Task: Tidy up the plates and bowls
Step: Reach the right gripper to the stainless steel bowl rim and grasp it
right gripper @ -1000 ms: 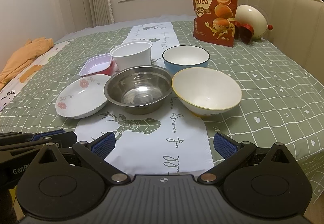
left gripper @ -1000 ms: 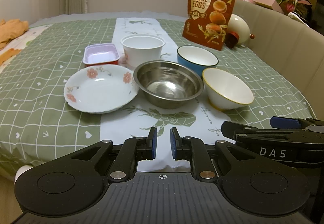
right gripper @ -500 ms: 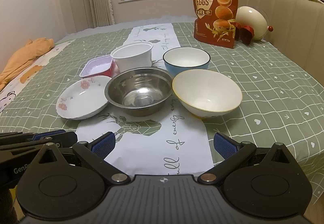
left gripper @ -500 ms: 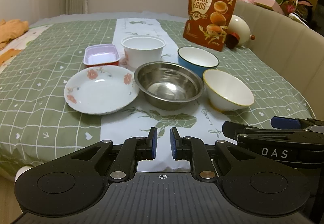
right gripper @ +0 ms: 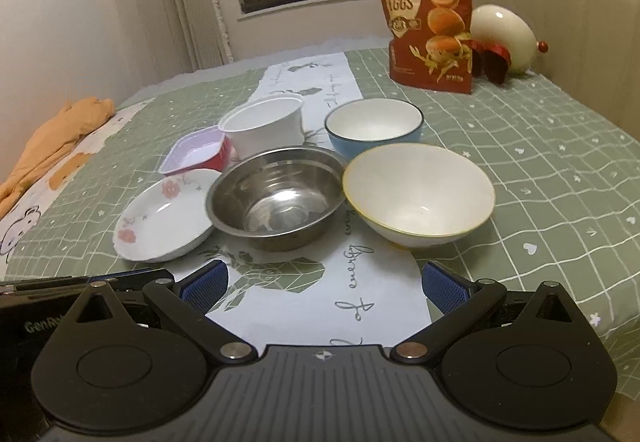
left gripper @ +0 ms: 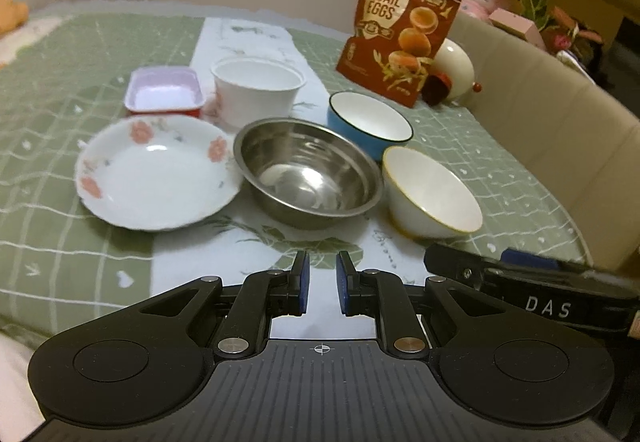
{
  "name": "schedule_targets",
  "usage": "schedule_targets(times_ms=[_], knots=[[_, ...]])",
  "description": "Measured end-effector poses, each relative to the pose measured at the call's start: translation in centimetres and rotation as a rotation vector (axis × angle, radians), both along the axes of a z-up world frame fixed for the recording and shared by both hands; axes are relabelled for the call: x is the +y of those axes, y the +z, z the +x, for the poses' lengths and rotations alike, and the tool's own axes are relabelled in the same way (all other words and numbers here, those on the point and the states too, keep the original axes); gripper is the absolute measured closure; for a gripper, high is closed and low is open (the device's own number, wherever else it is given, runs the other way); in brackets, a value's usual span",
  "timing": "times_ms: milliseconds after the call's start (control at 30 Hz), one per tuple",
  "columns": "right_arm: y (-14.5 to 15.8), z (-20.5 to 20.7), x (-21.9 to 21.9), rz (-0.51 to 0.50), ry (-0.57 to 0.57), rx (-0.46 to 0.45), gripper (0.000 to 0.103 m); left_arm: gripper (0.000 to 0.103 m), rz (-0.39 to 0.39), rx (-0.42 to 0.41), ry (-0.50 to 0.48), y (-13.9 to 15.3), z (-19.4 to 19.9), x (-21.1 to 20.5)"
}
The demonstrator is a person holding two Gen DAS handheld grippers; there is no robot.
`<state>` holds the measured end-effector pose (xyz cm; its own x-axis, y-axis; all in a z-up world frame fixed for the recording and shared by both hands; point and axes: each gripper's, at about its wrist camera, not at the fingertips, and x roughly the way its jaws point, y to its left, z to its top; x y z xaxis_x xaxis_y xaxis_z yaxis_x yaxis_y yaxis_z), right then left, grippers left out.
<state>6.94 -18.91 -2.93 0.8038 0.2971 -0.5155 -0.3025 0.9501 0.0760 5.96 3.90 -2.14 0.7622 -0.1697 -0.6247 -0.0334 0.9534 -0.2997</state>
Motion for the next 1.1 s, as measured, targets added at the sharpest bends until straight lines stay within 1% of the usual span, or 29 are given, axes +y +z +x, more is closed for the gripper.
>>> schedule_targets(times_ms=[167, 233, 300, 400, 500, 567, 667, 733, 833, 967, 1100], knots=[[-1.7, 2.7, 0.1, -0.024, -0.026, 0.050, 0.000, 0.086, -0.156, 0.069, -0.040, -2.5, 3.5, 2.4], [-2.3, 3.5, 0.4, -0.037, -0.027, 0.064, 0.000, 0.086, -0.195, 0.106, -0.020, -3.0, 4.7, 3.5], [-2.5, 4.3, 0.8, -0.044, -0.037, 0.084, 0.000, 0.086, -0.205, 0.109, -0.028, -3.0, 5.6, 4.2], [-1.7, 4.8, 1.2, -0.049, -0.053, 0.091, 0.000, 0.086, -0.181, 0.090, -0.037, -1.8, 7.0, 5.3], [-0.8, 5.6, 1.4, -0.004, -0.053, 0.097, 0.000, 0.086, -0.180, 0.032, -0.076, -0.8, 8.6, 6.8], [-0.2, 6.2, 1.6, 0.026, -0.043, 0.110, 0.000, 0.086, -0.136, 0.003, -0.085, -0.3, 10.0, 7.5], [0.4, 7.2, 1.8, 0.098, -0.074, 0.110, 0.000, 0.086, -0.053, 0.026, -0.067, 0.1, 12.6, 8.4], [0.3, 7.8, 2.1, 0.140, -0.112, 0.148, 0.000, 0.086, -0.036, 0.032, -0.084, 0.3, 14.1, 9.1], [0.0, 8.4, 2.5, 0.165, -0.151, 0.203, 0.000, 0.086, -0.004, 0.025, -0.116, 0.4, 15.6, 10.0], [-0.3, 8.5, 2.9, 0.186, -0.174, 0.220, 0.000, 0.086, 0.015, 0.032, -0.153, -0.4, 17.3, 10.7], [-0.7, 9.6, 3.9, 0.212, -0.169, 0.278, 0.001, 0.086, -0.016, 0.077, -0.169, -1.3, 19.0, 11.3]])
